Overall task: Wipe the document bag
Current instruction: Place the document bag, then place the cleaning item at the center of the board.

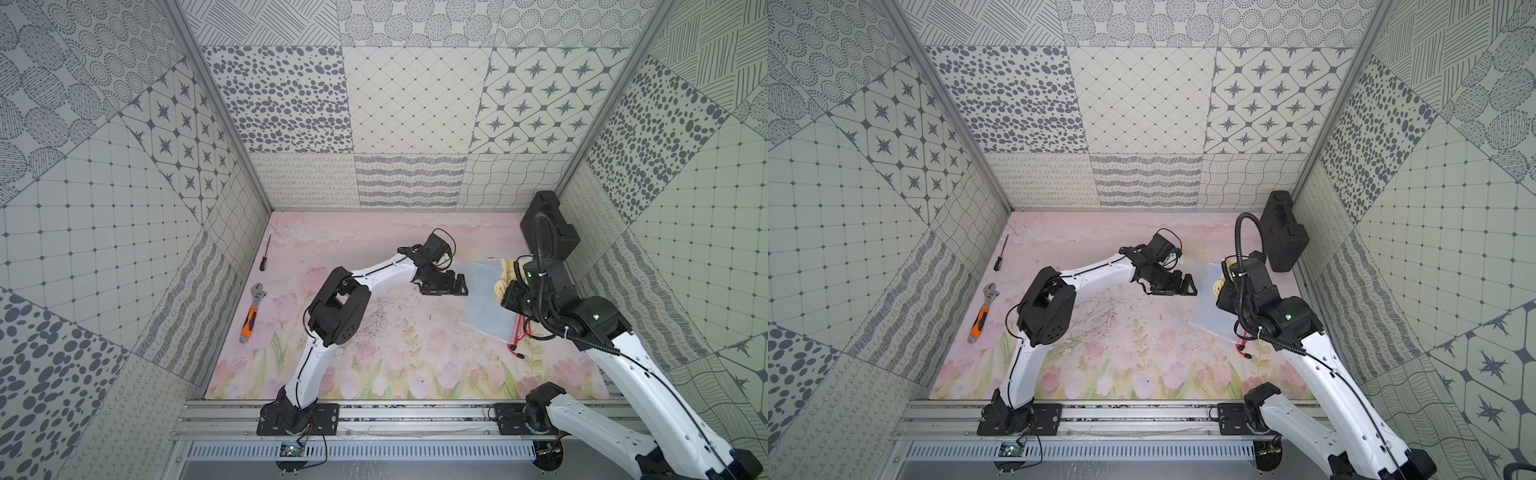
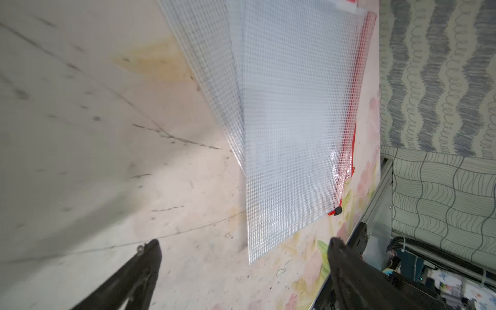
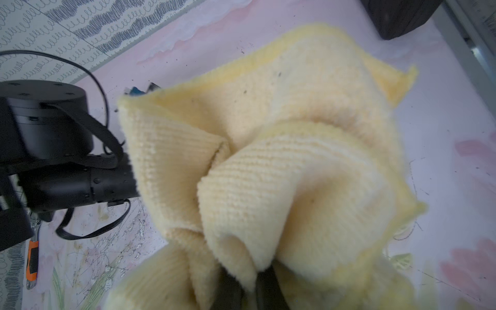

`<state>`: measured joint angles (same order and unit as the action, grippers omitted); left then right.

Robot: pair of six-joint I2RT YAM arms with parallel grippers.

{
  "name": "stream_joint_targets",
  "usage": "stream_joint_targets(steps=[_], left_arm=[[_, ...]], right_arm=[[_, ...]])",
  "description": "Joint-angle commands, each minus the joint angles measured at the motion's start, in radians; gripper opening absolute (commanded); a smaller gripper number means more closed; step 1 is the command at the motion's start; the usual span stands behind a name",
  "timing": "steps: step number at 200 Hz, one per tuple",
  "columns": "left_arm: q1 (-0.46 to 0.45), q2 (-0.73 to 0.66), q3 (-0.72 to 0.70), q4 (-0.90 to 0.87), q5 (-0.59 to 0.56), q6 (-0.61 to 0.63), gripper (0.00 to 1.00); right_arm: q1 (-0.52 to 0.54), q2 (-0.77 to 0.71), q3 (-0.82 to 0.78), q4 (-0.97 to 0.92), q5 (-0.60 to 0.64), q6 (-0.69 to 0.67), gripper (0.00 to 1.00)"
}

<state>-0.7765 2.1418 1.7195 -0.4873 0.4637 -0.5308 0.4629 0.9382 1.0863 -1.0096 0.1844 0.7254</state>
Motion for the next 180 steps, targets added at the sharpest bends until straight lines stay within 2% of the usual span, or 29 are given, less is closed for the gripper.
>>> stream_joint_targets(steps=[1, 16, 27, 51, 80, 106, 135, 160, 180], left_arm=[[0.054, -0.232, -0.117, -0.091, -0.254, 0.09, 0.99], [0.106, -0.384, -0.249, -0.081, -0.325, 0.054, 0.99], [0.165, -0.504, -0.368, -0.058, -0.368, -0.004, 0.99], [0.294, -0.771, -0.612, -0.017, -0.496, -0.116, 0.99], [0.365, -1.036, -0.795, -0.036, -0.627, -0.173, 0.99], [0.392, -1.169, -0.877, -0.068, -0.643, -0.181, 0.99], [0.409, -1.198, -0.92, -0.085, -0.631, -0.195, 0.99], [0.415, -1.175, -0.921, -0.071, -0.617, -0.189, 0.99], [0.419, -1.155, -0.901, -0.068, -0.617, -0.174, 0.99]], right_arm=[[-0.003, 0.07, 0.016, 0.129, -0.088, 0.005, 0.0], [0.019, 0.145, 0.017, 0.217, -0.159, 0.015, 0.0], [0.068, 0.226, 0.03, 0.279, -0.163, 0.027, 0.0], [0.193, 0.503, 0.149, 0.328, -0.164, -0.001, 0.0], [0.214, 0.813, 0.259, 0.405, -0.209, 0.003, 0.0], [0.216, 1.018, 0.37, 0.415, -0.17, -0.027, 0.0], [0.218, 1.173, 0.458, 0.383, -0.141, -0.049, 0.0], [0.224, 1.181, 0.456, 0.398, -0.151, -0.06, 0.36], [0.231, 1.127, 0.443, 0.414, -0.132, -0.079, 0.49]])
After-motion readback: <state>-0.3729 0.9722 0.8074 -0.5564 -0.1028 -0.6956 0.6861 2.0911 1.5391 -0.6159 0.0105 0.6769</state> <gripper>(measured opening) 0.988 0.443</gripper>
